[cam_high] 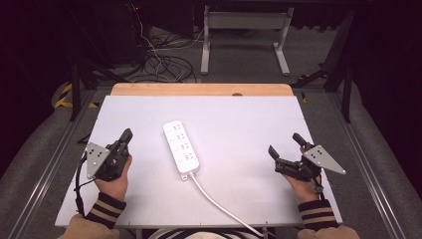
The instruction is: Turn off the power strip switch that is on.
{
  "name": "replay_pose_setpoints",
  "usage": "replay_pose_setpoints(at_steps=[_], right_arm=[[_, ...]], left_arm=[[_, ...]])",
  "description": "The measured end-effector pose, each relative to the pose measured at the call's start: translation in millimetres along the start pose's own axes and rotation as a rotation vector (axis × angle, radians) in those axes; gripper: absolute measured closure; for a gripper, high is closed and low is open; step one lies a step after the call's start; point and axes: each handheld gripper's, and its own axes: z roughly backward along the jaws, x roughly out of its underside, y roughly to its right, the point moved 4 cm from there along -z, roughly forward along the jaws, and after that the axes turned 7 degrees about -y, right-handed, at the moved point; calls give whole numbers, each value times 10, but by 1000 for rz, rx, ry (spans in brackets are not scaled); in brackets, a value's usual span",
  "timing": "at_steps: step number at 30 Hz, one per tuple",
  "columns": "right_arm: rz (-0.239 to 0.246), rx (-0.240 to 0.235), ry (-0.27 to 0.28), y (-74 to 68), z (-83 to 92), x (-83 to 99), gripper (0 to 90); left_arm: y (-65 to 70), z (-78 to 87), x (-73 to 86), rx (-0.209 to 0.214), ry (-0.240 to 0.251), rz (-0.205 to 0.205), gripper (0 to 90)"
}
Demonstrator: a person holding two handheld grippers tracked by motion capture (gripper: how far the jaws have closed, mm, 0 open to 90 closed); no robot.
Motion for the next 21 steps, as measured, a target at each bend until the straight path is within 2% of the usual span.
replay_pose_setpoints(at_steps=[2,7,16,21], right_arm=[[4,-4,-1,-8,-16,-1,54],[2,-13,0,-16,-47,-12,54],[-2,-12,-4,-16,-56,-10,54],[-2,-10,-5,-14,-50,-9,54]], left_arm=[[-23,27,-5,-21,14,-11,899],[-81,58,2,-41,12,3,899],[-66,24,21,-33,-1,-5,899],[-89,28,13,-43,5,-1,898]])
